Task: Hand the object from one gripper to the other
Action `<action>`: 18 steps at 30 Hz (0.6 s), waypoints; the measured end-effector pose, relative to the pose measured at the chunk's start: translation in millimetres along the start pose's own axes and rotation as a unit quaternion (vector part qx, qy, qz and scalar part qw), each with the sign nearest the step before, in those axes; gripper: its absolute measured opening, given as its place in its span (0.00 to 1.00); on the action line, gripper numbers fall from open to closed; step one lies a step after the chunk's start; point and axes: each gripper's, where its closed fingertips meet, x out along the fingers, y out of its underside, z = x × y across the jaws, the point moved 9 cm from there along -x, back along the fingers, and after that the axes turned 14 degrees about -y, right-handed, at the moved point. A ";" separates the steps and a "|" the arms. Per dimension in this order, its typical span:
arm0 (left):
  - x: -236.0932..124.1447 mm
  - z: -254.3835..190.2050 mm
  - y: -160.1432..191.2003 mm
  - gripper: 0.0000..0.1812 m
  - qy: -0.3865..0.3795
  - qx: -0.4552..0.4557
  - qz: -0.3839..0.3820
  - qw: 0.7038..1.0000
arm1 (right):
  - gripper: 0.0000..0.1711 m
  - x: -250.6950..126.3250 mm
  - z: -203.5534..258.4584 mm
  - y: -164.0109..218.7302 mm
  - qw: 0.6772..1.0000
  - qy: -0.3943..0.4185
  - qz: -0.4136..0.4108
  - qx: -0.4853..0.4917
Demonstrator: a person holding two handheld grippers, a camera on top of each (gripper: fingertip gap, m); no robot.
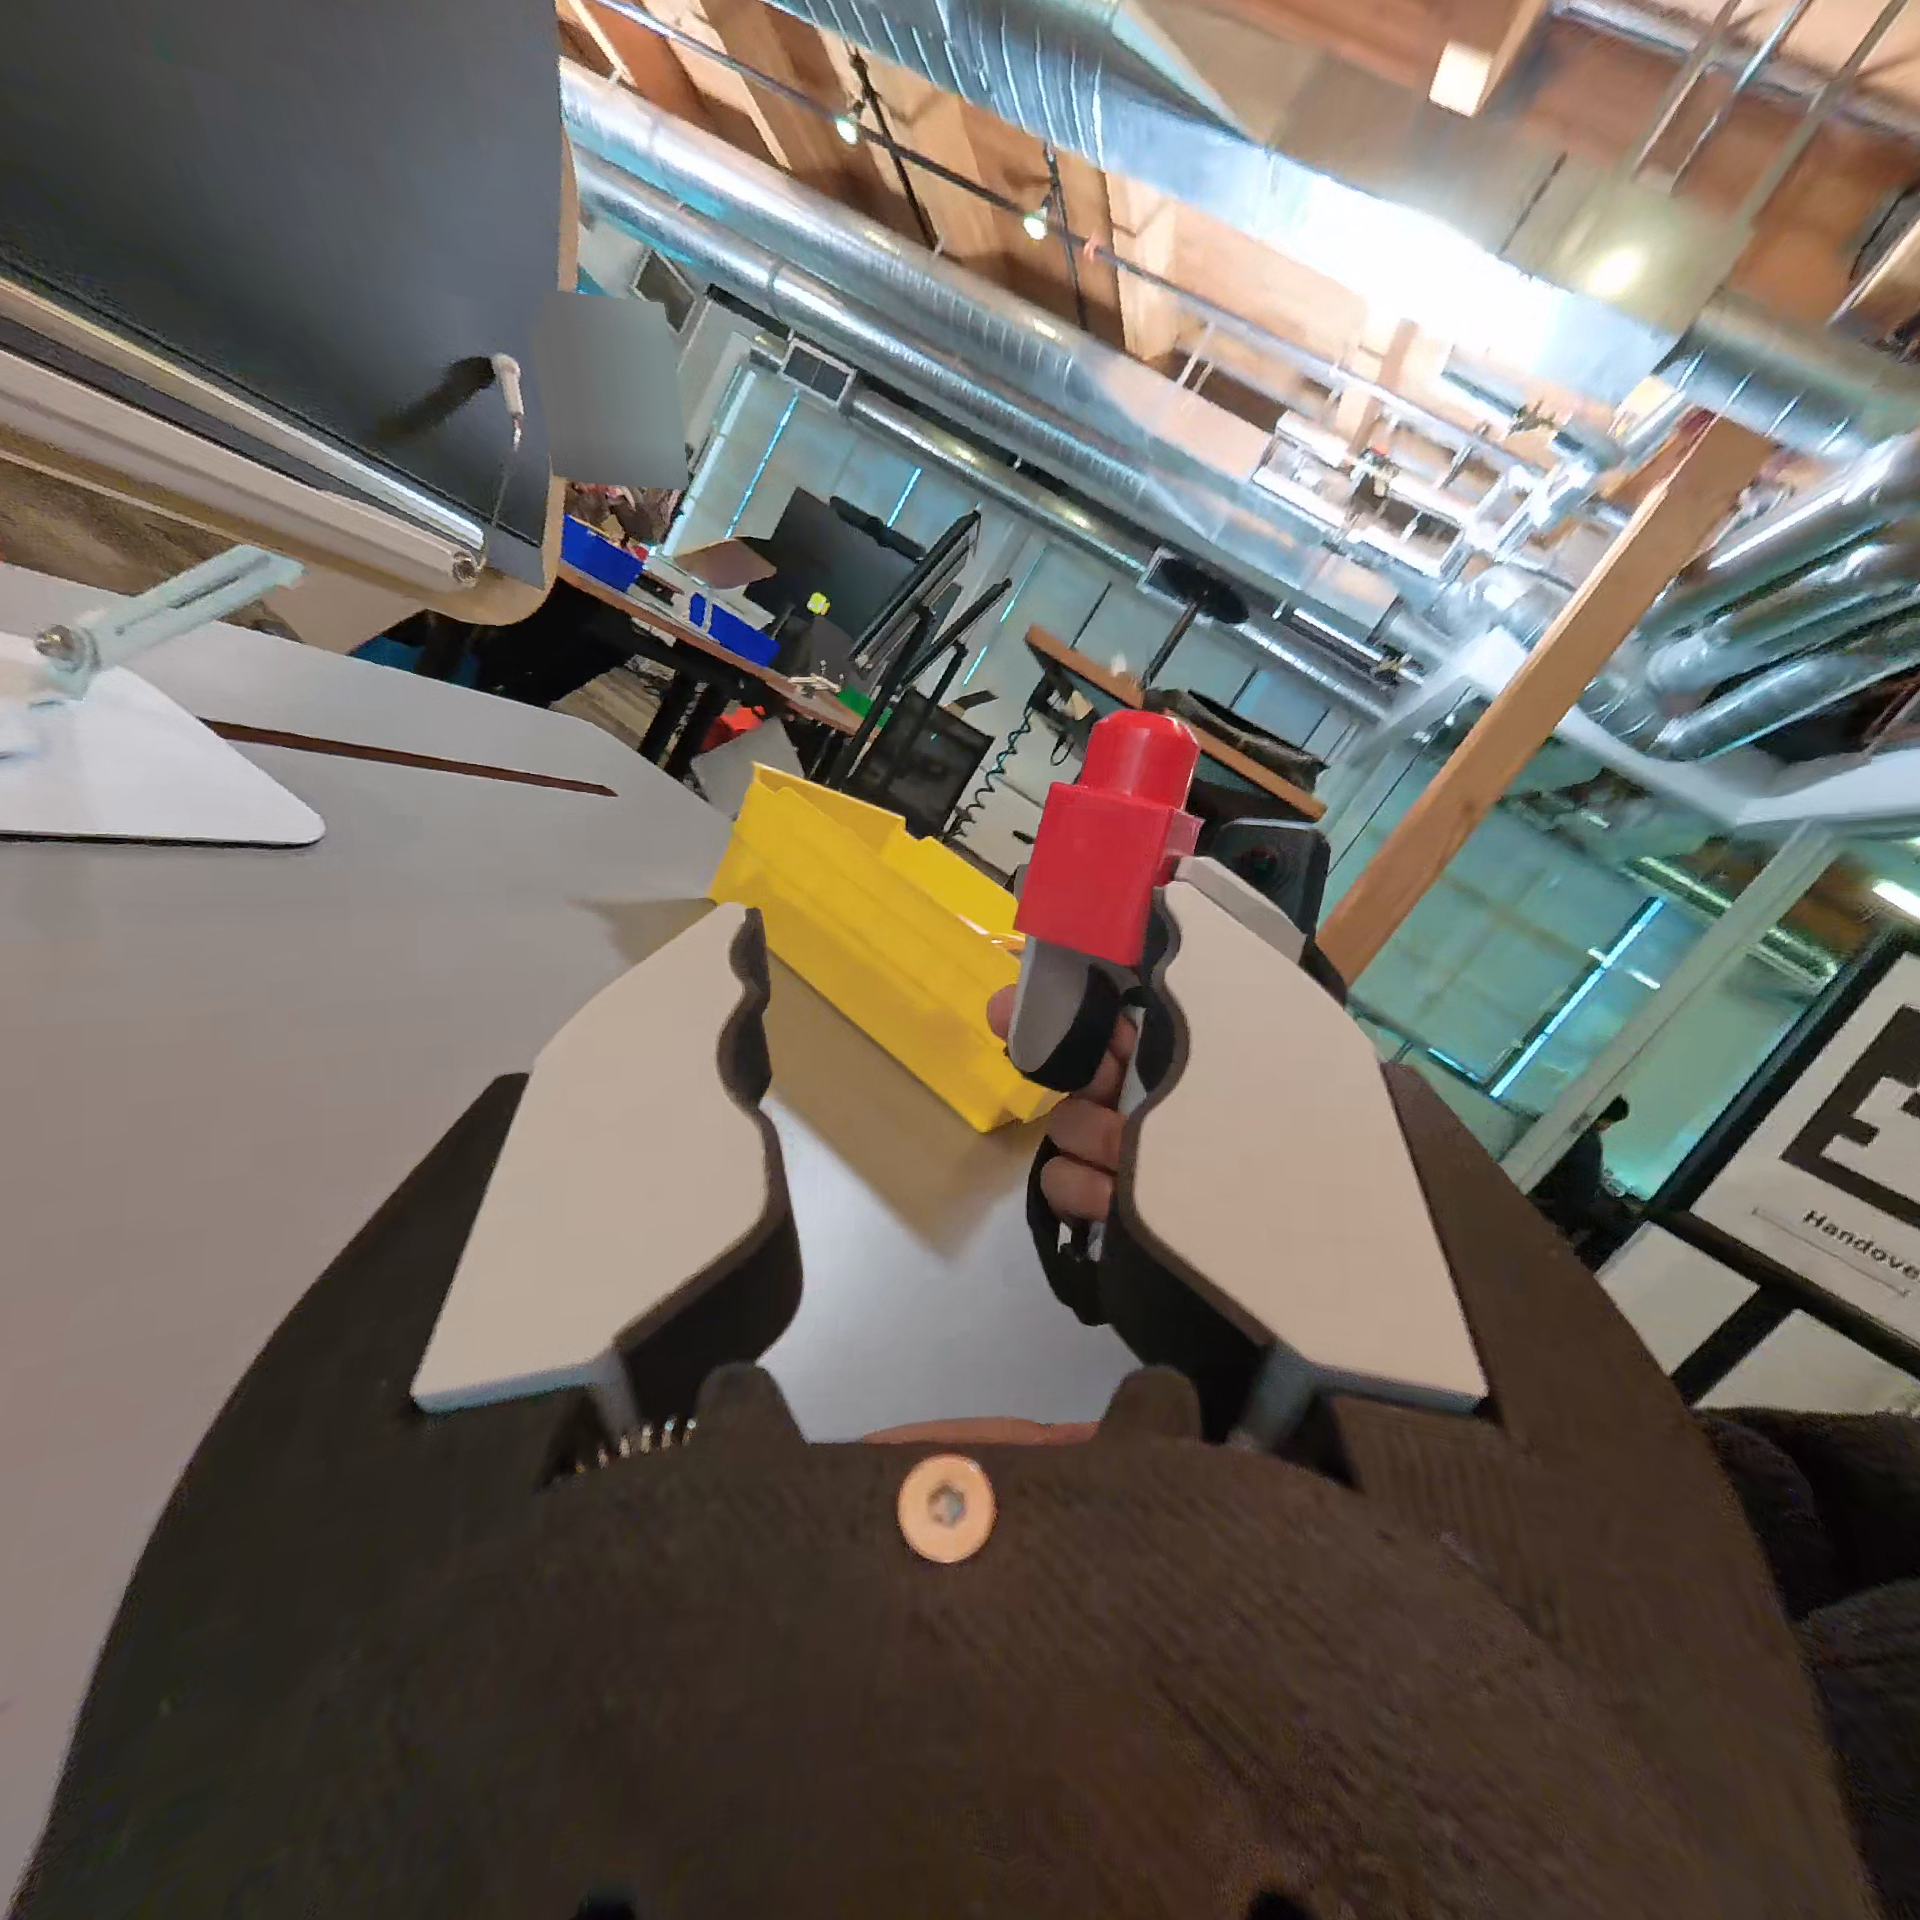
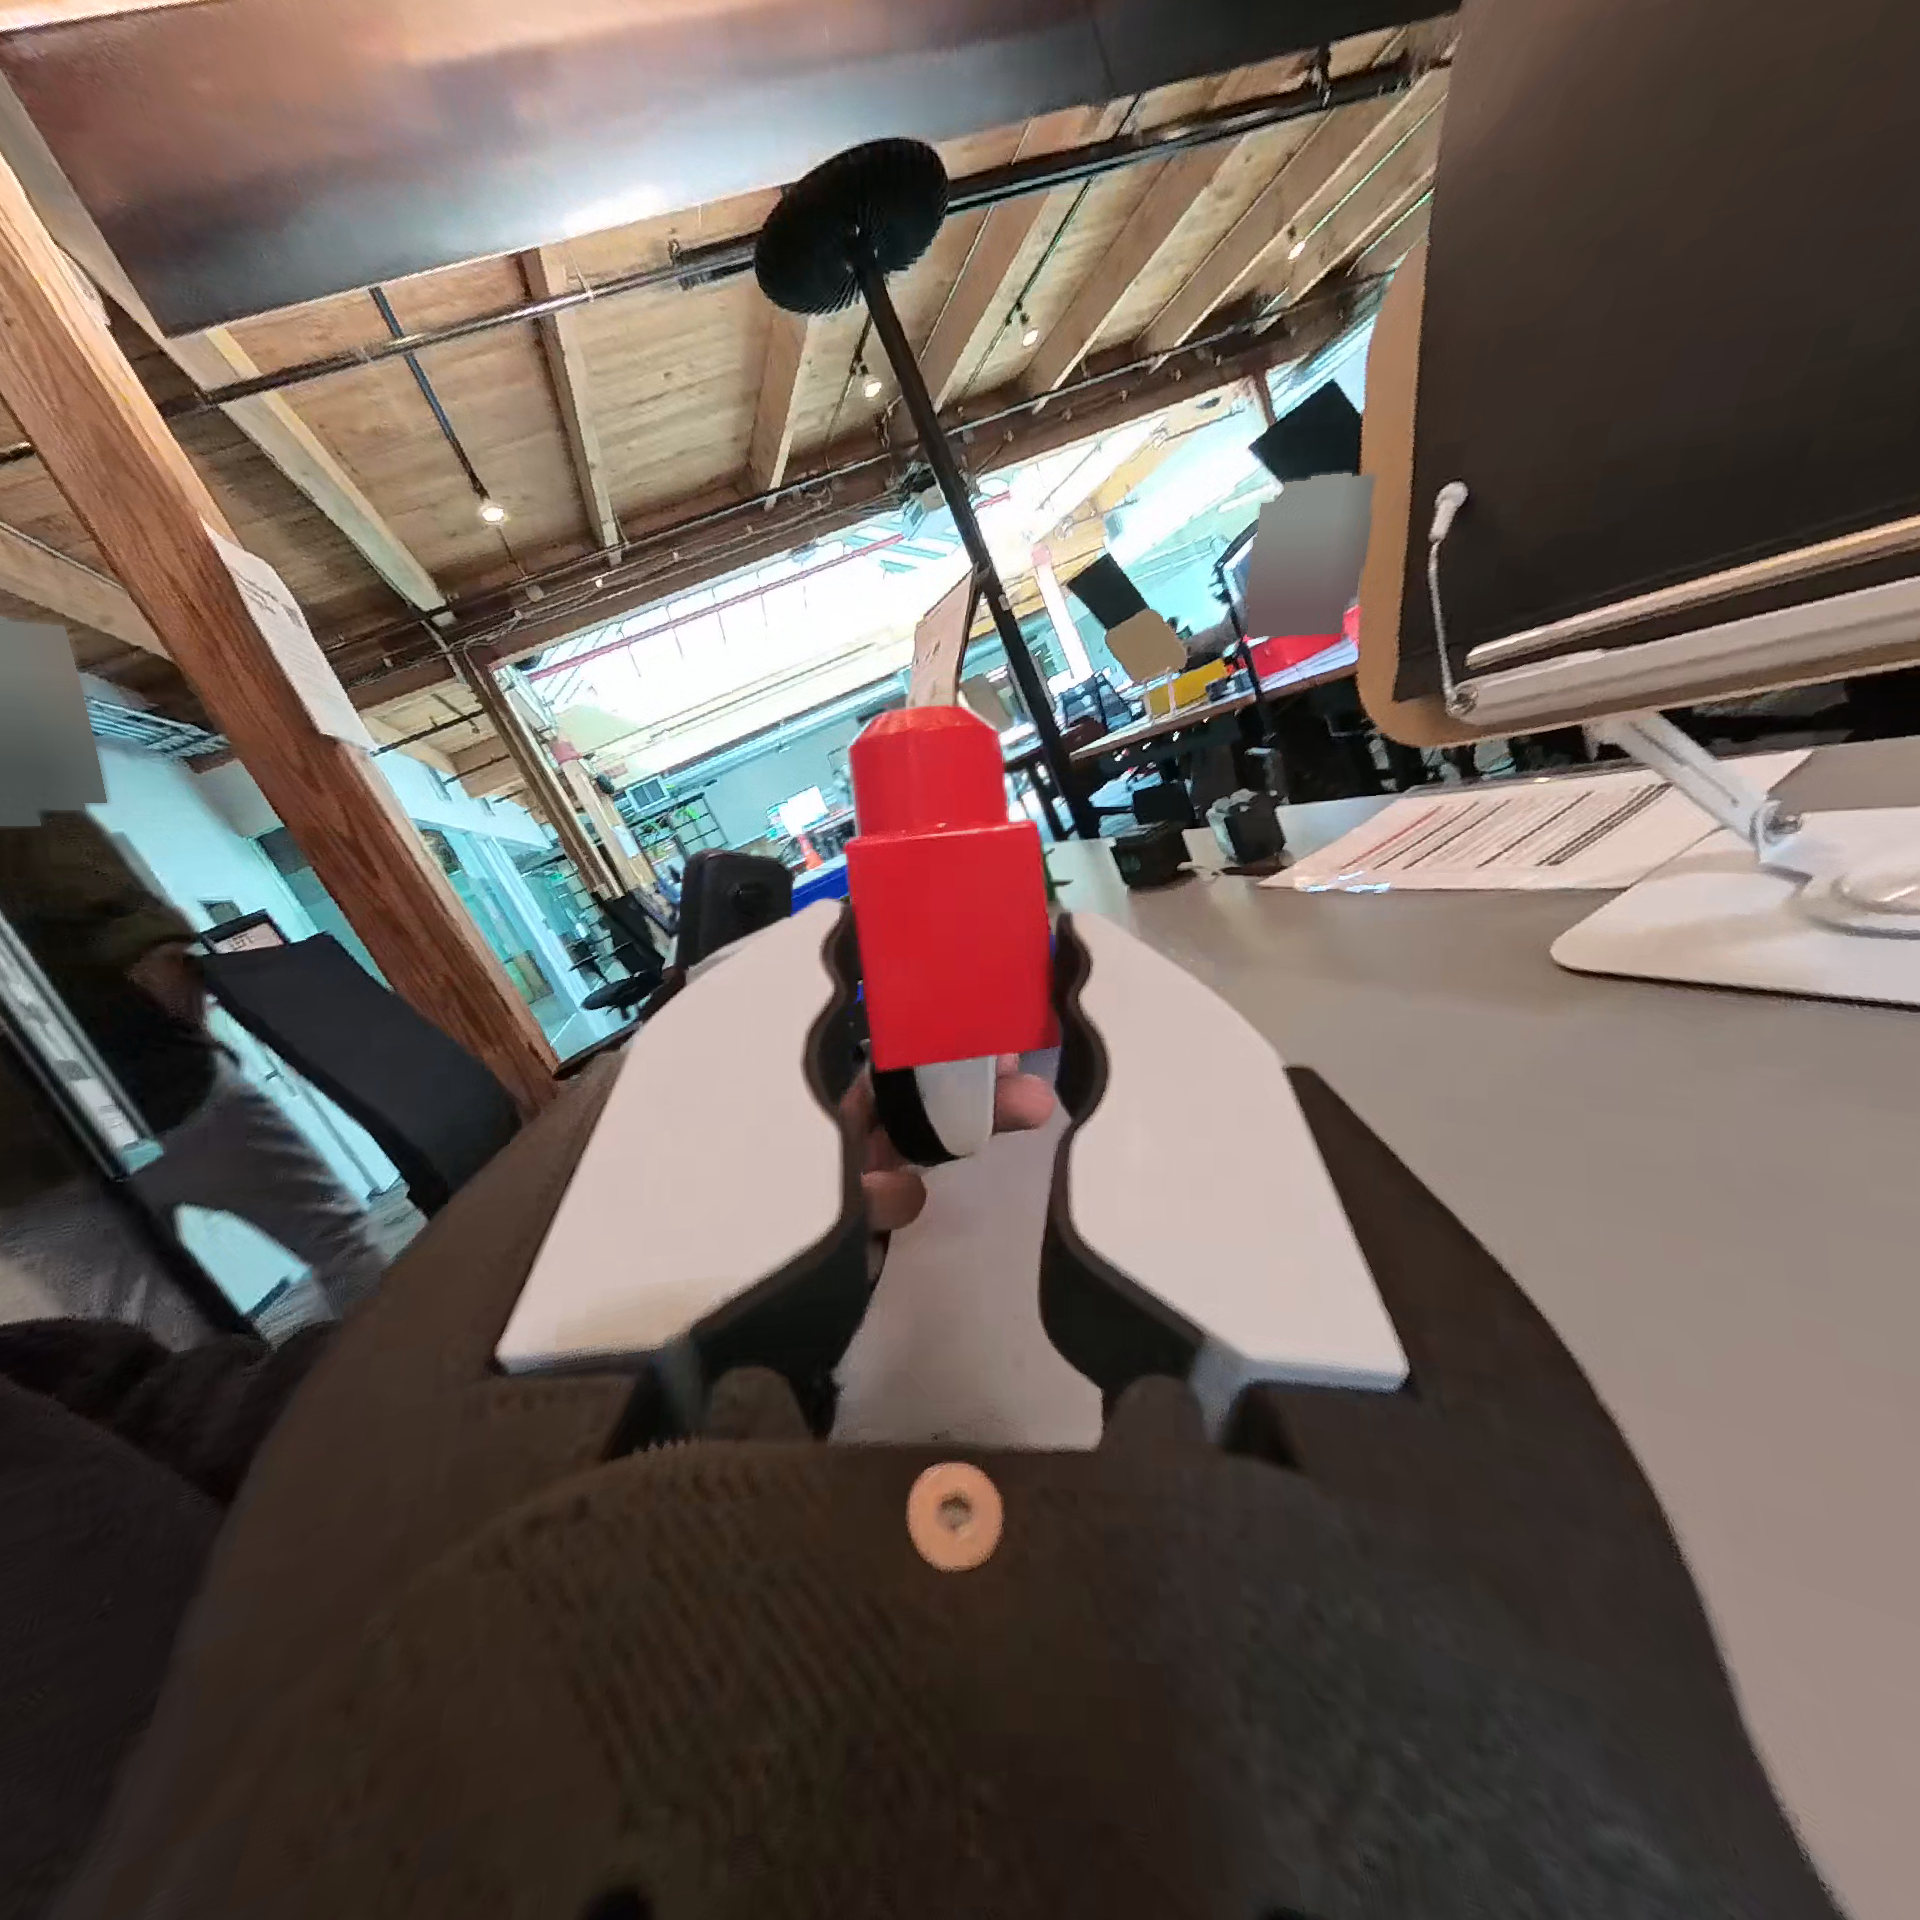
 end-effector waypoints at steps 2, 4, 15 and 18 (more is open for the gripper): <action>-3.8 3.0 -2.1 0.39 -0.002 -0.001 0.008 1.000 | 0.21 2.7 -6.3 1.0 1.000 -0.008 0.022 0.006; -9.4 6.3 -7.2 0.37 -0.008 0.003 0.005 1.000 | 0.21 0.6 -13.9 2.3 1.000 -0.001 0.028 0.007; -2.7 16.2 12.5 0.34 0.002 -0.127 -0.018 0.992 | 0.21 -11.8 -12.4 8.7 0.999 -0.002 0.038 0.036; 5.6 13.8 21.0 0.35 0.010 -0.069 0.052 0.996 | 0.21 -10.1 -14.6 15.6 0.997 -0.009 0.036 0.060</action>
